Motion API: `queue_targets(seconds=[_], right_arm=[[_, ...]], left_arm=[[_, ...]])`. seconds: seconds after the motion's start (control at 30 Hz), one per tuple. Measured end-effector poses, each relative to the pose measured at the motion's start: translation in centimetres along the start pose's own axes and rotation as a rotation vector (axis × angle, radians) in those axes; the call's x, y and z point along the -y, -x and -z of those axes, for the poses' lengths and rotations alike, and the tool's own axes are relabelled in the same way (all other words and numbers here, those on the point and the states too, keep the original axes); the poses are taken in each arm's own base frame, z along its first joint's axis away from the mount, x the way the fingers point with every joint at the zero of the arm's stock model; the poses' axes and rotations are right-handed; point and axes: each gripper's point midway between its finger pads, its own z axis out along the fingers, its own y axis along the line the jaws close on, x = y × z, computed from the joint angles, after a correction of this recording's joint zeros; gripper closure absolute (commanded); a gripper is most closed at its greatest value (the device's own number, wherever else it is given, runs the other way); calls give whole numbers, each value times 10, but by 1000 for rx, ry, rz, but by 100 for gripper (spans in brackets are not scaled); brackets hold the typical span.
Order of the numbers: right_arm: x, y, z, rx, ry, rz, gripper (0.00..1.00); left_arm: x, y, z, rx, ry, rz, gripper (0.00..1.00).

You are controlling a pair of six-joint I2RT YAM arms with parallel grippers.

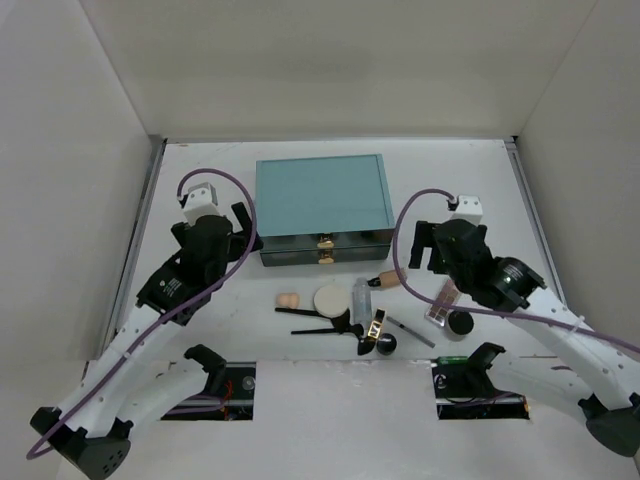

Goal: Organize the makeup

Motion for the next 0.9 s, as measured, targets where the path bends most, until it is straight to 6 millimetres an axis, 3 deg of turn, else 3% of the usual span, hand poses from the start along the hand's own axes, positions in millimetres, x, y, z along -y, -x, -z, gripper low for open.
queue_targets(seconds=[0.17,0.27,0.33,0.47,0.6,0.7,0.9], right_arm=[[-24,31,35,153,201,-3,0],[-61,31,55,186,362,42,0],[-93,19,57,166,436,97,0],[-158,-26,40,84,483,213,0],[-190,-67,8,1,401,238,0],[-210,-67,-10,-2,328,165,0],[-244,-43,-26,57,253,-5,2]], left_arm=[[2,1,-16,-2,16,12,1],[5,-6,-35,-37,34,-1,6],[8,-11,-48,-62,38,-5,9],[8,-12,-72,-85,39,17,22],[7,-14,-94,-104,37,41,37],[11,-22,-104,-119,15,47,39],[20,-29,-111,-116,-59,66,51]])
